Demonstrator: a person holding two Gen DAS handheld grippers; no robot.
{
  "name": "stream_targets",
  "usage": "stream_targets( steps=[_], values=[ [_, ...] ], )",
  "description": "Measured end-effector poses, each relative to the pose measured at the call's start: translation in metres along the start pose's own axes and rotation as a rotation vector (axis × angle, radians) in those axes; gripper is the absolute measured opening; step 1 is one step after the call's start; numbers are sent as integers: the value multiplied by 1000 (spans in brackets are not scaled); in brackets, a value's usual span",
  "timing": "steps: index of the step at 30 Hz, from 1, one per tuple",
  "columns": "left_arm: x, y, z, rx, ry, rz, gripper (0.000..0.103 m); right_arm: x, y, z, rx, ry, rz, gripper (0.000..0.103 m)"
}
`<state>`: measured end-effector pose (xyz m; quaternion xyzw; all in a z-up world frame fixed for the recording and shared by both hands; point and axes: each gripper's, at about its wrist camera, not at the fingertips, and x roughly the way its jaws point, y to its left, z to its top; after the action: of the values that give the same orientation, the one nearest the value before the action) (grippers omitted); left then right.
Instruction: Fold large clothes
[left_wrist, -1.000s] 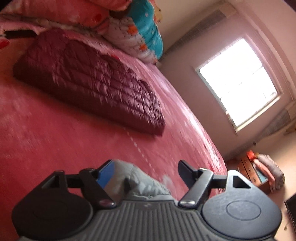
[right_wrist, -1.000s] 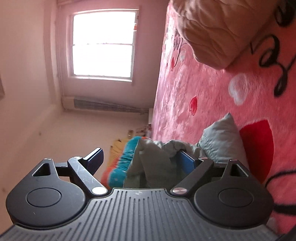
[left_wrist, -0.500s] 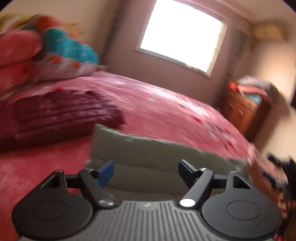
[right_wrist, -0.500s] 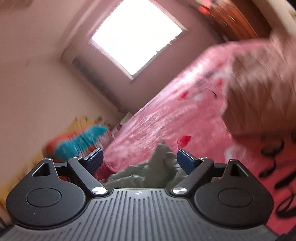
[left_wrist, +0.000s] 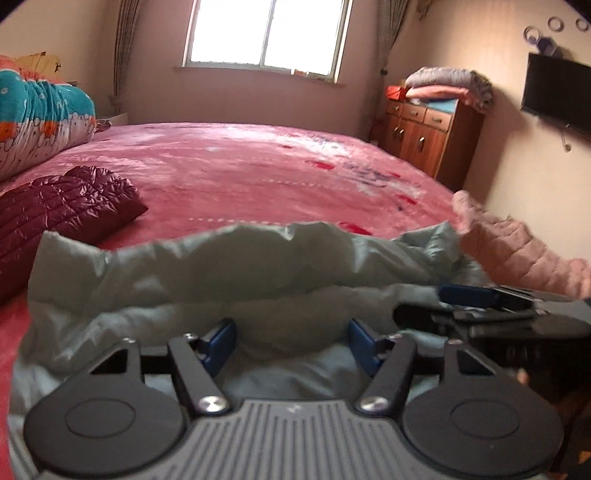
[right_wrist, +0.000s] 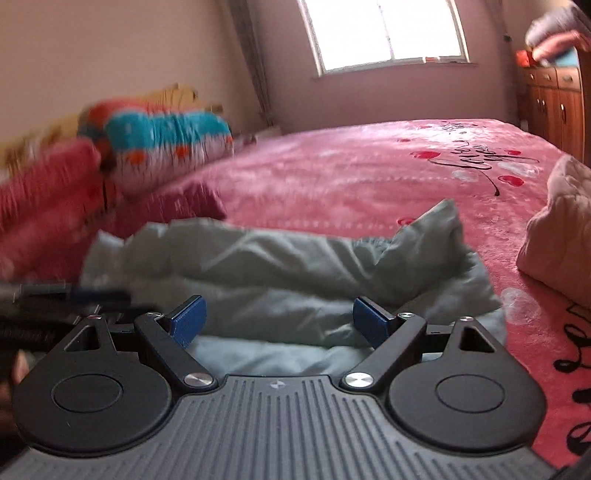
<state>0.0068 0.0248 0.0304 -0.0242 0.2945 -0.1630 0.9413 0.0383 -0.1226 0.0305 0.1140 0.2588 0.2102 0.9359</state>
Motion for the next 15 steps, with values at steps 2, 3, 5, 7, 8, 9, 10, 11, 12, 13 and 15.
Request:
stream_targets(
  steps=[2,3,5,7,8,9,10,11,12,13,15],
  values=[
    [7,4,2,-1,6,12,65,3,0,-1,-32,16,-35,103],
    [12,5,4,1,10,20,65,7,0,0,-46,22,-55,103],
    [21,9,9,15,16,50,65,10,0,1,-59,26,-80,103],
    [31,14,12,19,26,87,65,11,-1,4,-62,23,-99,103],
    [36,16,13,16,31,103,66,15,-5,6,-63,21,-114,103],
    [39,19,14,10,33,122,66,20,-8,7,-57,22,-127,103],
    [42,22,14,7,34,142,66,24,-14,8,-38,26,-140,103],
    [45,25,14,6,35,160,66,25,-18,8,-13,30,-146,103],
    [48,28,14,6,36,175,66,28,-26,9,27,34,-149,103],
    [51,31,14,5,37,188,67,33,-32,8,56,39,-150,103],
    [57,36,14,-3,40,214,69,36,-39,10,82,45,-168,103]
  ],
)
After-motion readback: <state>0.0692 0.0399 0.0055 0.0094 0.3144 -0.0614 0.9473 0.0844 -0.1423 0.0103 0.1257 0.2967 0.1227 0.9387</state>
